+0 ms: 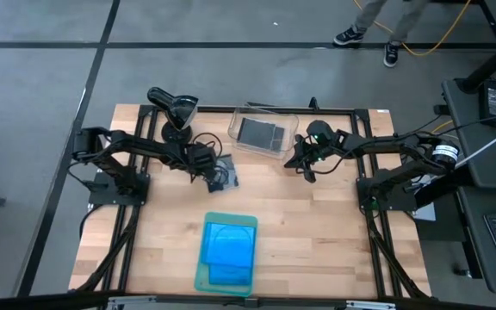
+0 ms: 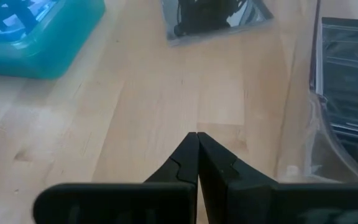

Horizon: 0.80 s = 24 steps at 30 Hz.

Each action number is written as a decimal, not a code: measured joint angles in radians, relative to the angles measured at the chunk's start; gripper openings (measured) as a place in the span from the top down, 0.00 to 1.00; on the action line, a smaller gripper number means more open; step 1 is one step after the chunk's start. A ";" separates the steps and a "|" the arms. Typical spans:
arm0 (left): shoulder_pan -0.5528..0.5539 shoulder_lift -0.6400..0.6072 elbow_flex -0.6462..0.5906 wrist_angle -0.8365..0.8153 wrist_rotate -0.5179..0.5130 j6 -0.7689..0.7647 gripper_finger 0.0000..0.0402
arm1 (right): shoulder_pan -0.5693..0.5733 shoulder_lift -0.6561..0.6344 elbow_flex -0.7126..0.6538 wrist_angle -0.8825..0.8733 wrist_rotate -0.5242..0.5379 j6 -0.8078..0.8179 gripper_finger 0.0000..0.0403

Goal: Pick & place jewel cases by type
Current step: Put the black cd case into the transparent bin

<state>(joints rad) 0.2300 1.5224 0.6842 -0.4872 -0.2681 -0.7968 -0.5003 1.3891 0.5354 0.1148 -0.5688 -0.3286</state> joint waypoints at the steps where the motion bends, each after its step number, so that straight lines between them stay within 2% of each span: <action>1: -0.002 0.001 0.000 0.035 0.016 0.000 1.00 | 0.000 0.000 0.000 0.000 0.001 -0.005 0.98; 5: -0.016 0.017 0.002 0.167 0.069 -0.006 1.00 | 0.000 0.000 0.000 0.000 0.002 -0.020 0.98; 8: -0.020 0.036 0.007 0.207 0.077 -0.030 1.00 | 0.000 0.001 0.000 0.000 0.002 -0.020 0.98; 20: -0.042 0.035 0.051 0.197 0.103 -0.052 1.00 | 0.045 0.083 -0.001 -0.001 -0.009 -0.035 0.98; 24: -0.069 0.027 0.103 0.104 0.095 -0.054 0.99 | 0.080 0.089 -0.001 0.000 -0.010 -0.045 0.98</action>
<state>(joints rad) 0.1614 1.5496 0.7868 -0.3830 -0.1730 -0.8504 -0.4205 1.4780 0.5343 0.1147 -0.5793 -0.3733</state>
